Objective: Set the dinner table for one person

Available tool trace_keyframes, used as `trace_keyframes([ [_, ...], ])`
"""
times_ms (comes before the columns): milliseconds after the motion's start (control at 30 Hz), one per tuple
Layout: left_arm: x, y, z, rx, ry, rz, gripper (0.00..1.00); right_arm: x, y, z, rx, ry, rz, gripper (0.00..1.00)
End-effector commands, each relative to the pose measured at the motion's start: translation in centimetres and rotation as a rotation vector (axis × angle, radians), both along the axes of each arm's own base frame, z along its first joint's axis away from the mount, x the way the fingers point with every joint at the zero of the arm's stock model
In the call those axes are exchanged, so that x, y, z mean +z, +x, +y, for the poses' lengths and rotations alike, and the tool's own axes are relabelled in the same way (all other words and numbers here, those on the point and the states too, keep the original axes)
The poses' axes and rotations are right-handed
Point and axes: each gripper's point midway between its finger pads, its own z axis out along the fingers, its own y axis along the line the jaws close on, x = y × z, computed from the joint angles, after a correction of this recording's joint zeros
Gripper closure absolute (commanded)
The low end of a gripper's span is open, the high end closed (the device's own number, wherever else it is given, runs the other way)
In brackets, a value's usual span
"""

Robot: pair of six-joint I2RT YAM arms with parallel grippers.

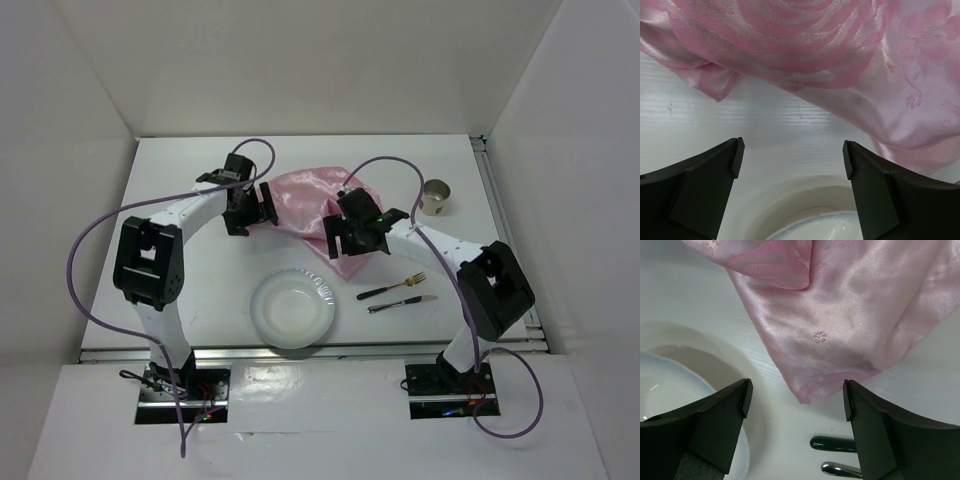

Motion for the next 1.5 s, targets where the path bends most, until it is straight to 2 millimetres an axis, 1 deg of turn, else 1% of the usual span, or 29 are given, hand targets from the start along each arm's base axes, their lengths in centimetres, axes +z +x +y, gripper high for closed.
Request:
trace_keyframes([
  [0,0.1,1.2,-0.7,0.031,-0.024,0.014,0.00,-0.6,0.7,0.9,0.049,-0.007,-0.041,0.15],
  [133,-0.4,1.4,-0.2,0.056,0.005,0.016,0.00,-2.3,0.2,1.8,0.088,-0.017,-0.010,0.15],
  [200,-1.6,1.4,0.1,0.073,0.026,0.039,0.00,-3.2,0.2,2.4,0.099,-0.022,-0.003,0.16],
  [300,-2.0,2.7,0.2,0.082,0.043,0.030,0.00,-4.6,0.1,2.3,0.107,-0.044,0.018,0.18],
  [333,-2.1,2.5,0.4,0.086,0.055,0.041,0.00,-4.6,0.1,2.3,0.107,-0.044,0.018,0.18],
  [400,-2.0,3.1,0.2,0.095,0.046,0.026,0.00,-5.8,0.2,2.2,0.102,-0.063,0.031,0.19],
  [433,-2.0,3.4,0.4,0.100,0.053,0.014,0.00,-5.5,0.5,2.4,0.102,-0.057,0.024,0.20],
  [467,-2.2,3.6,0.3,0.100,0.054,0.017,0.00,-6.0,0.5,2.4,0.102,-0.062,0.030,0.20],
  [533,-2.1,4.5,0.5,0.109,0.049,0.001,0.00,-6.6,0.5,2.2,0.081,-0.068,0.041,0.24],
  [567,-2.8,4.5,0.5,0.109,0.053,0.016,0.01,-6.9,0.6,2.3,0.081,-0.069,0.042,0.26],
  [600,-2.4,4.8,0.4,0.109,0.050,0.004,0.03,-7.4,0.8,2.0,0.069,-0.090,0.040,0.29],
  [633,-2.7,5.0,0.4,0.109,0.050,0.004,0.06,-7.4,0.8,1.9,0.052,-0.089,0.040,0.36],
  [733,-2.8,5.8,0.4,0.114,0.037,-0.005,0.14,-7.7,0.8,1.3,0.030,-0.110,0.039,0.49],
  [833,-2.7,6.5,0.3,0.114,0.034,-0.015,0.43,-8.0,0.9,0.2,-0.005,-0.153,0.028,0.75],
  [867,-1.6,7.4,0.4,0.112,0.043,-0.045,0.54,-7.6,1.0,0.3,-0.006,-0.146,0.020,0.84],
  [900,-1.4,7.7,0.5,0.118,0.054,-0.050,0.79,-7.0,1.3,0.2,-0.015,-0.151,0.005,1.00],
  [967,0.2,8.8,1.1,0.119,0.066,-0.075,1.00,-5.7,1.8,-0.2,-0.014,-0.173,-0.029,1.00],
  [1000,1.0,9.1,1.0,0.119,0.063,-0.086,1.00,-4.6,2.6,-0.2,-0.030,-0.160,-0.056,1.00],
  [1033,1.6,9.3,1.7,0.125,0.076,-0.089,1.00,-3.2,3.0,-0.3,-0.026,-0.162,-0.086,1.00],
  [1100,3.6,10.7,2.2,0.133,0.078,-0.143,1.00,-0.7,4.7,-0.4,-0.023,-0.147,-0.142,1.00],
  [1133,4.9,10.8,2.2,0.123,0.080,-0.164,1.00,0.4,5.2,-0.4,-0.019,-0.150,-0.167,1.00],
  [1200,8.3,11.6,2.7,0.116,0.075,-0.244,1.00,3.6,7.2,-0.8,-0.025,-0.142,-0.239,1.00],
  [1233,9.5,11.9,3.2,0.117,0.076,-0.272,1.00,4.9,7.7,-0.5,-0.019,-0.132,-0.268,1.00],
  [1267,11.4,12.2,3.2,0.112,0.072,-0.310,1.00,5.6,8.3,-1.1,-0.032,-0.144,-0.284,1.00],
  [1300,12.6,12.3,3.8,0.116,0.075,-0.327,1.00,6.9,8.7,-0.8,-0.030,-0.132,-0.311,1.00],
  [1333,14.1,12.3,3.9,0.105,0.079,-0.355,1.00,9.0,10.2,-1.3,-0.055,-0.113,-0.355,1.00],
  [1400,16.9,12.7,4.6,0.111,0.078,-0.411,1.00,11.4,11.3,-1.8,-0.087,-0.095,-0.397,1.00],
  [1433,18.2,12.3,5.4,0.112,0.088,-0.426,1.00,13.7,12.0,-2.0,-0.097,-0.075,-0.442,1.00],
  [1467,19.6,11.9,5.5,0.107,0.089,-0.451,1.00,14.9,12.4,-2.7,-0.123,-0.069,-0.466,1.00],
])
